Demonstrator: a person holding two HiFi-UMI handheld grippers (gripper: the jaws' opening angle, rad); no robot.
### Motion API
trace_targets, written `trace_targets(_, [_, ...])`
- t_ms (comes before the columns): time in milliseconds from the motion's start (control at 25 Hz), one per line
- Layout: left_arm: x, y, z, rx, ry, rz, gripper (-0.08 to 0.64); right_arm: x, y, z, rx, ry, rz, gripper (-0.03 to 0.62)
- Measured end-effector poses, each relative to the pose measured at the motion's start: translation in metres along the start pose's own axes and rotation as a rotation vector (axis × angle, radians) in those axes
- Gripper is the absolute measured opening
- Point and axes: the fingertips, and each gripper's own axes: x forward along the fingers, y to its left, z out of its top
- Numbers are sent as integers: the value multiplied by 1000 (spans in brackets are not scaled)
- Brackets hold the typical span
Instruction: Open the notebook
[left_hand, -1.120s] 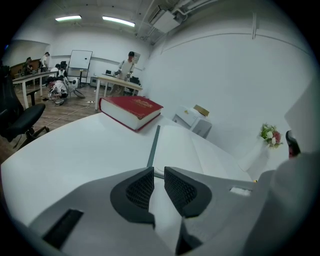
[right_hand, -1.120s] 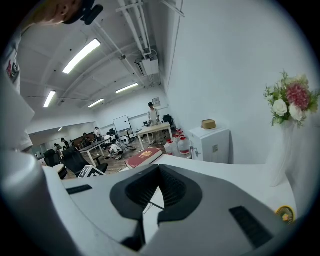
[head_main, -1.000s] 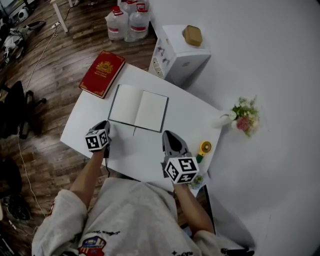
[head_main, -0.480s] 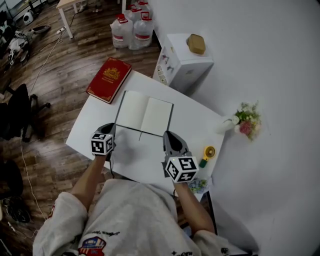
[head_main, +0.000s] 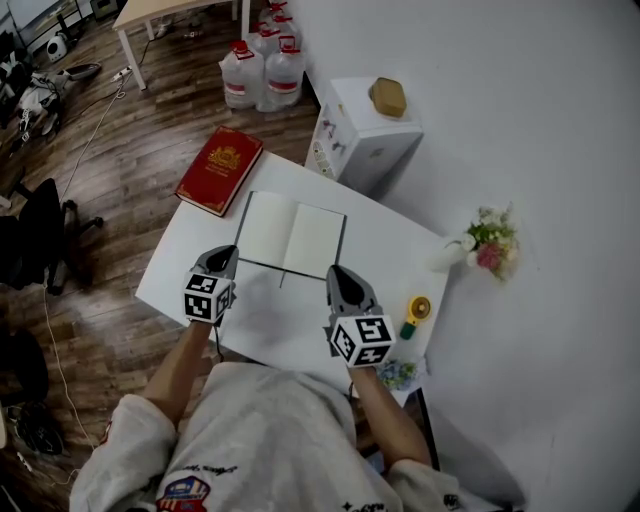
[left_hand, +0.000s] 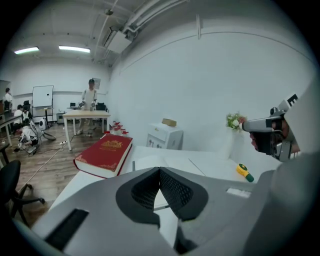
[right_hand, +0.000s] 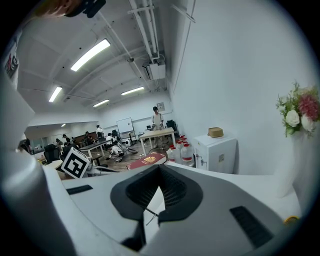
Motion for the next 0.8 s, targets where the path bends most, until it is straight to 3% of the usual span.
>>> trace_targets(320, [-24,-25,72,51,-166,-47,5,-10,-5,23,-39,-93,-29,-9])
trace_targets(800, [-56,-64,149,147,-335,-120,5,-31,-34,59,-57,-194,-110,-9])
